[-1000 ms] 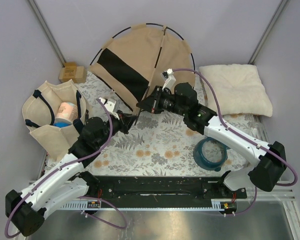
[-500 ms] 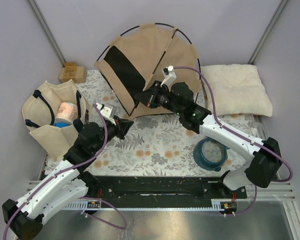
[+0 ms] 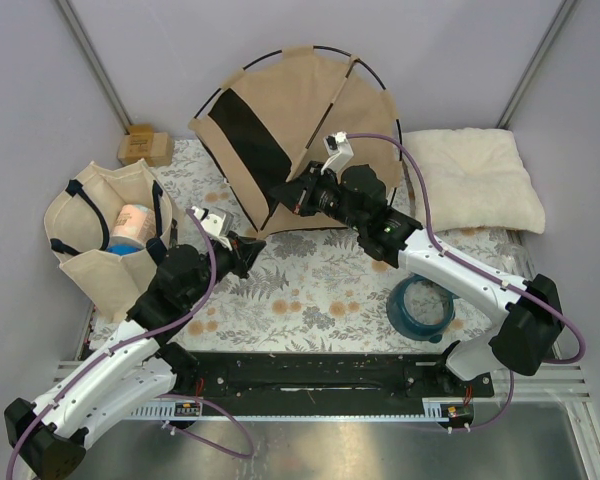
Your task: Set up the pet tent
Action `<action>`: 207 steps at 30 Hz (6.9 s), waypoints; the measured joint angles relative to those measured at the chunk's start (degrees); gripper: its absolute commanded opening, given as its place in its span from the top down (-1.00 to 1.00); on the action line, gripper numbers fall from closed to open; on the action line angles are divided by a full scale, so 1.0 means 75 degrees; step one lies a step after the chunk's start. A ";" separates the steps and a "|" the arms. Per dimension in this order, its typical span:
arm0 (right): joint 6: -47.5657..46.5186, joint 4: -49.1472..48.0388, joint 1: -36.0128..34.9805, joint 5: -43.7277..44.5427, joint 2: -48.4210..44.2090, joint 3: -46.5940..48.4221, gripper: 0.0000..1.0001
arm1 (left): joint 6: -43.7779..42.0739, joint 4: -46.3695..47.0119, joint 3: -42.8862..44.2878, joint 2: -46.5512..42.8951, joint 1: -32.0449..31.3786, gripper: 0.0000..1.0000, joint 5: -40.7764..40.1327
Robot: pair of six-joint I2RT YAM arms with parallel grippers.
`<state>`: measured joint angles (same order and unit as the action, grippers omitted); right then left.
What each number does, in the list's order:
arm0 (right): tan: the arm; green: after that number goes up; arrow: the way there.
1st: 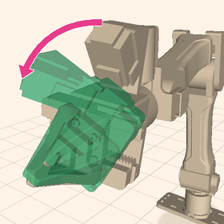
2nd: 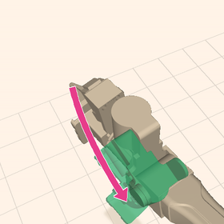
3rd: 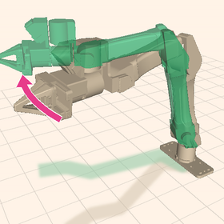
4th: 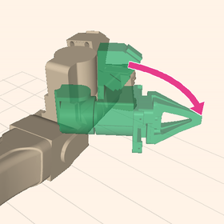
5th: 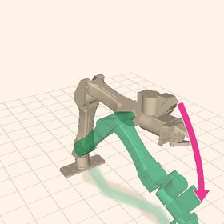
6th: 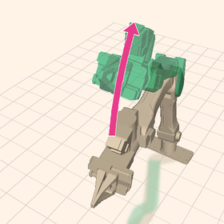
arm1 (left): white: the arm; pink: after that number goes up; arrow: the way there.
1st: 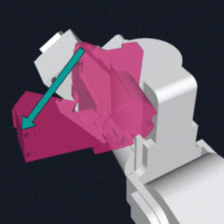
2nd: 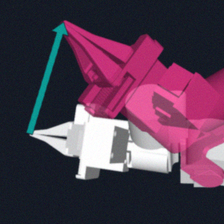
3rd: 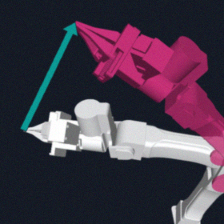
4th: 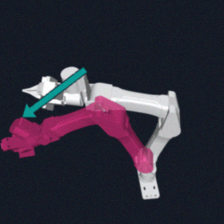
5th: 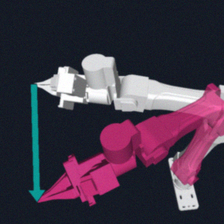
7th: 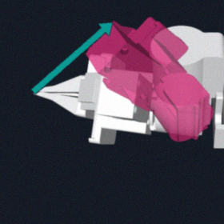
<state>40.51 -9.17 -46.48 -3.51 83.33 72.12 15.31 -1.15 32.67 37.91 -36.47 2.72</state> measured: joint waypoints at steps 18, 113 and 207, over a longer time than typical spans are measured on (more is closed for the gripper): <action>-0.0111 0.0085 0.0000 -0.0015 0.0000 -0.0003 1.00 | -0.0070 -0.0119 0.0064 0.0029 0.0000 1.00 -0.0105; -0.3381 0.4526 -0.0131 0.3596 -0.3497 -0.0507 -0.58 | -0.2241 -0.0740 0.4814 0.5103 0.1099 1.00 0.0131; -0.1247 0.6397 0.0819 0.4505 -0.2777 -0.0309 -0.29 | 0.0533 -0.3494 0.8821 0.7050 -0.1049 1.00 -0.2136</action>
<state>31.16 38.81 -40.34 30.28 62.50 69.80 19.31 -27.35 98.83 90.78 -44.34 -13.30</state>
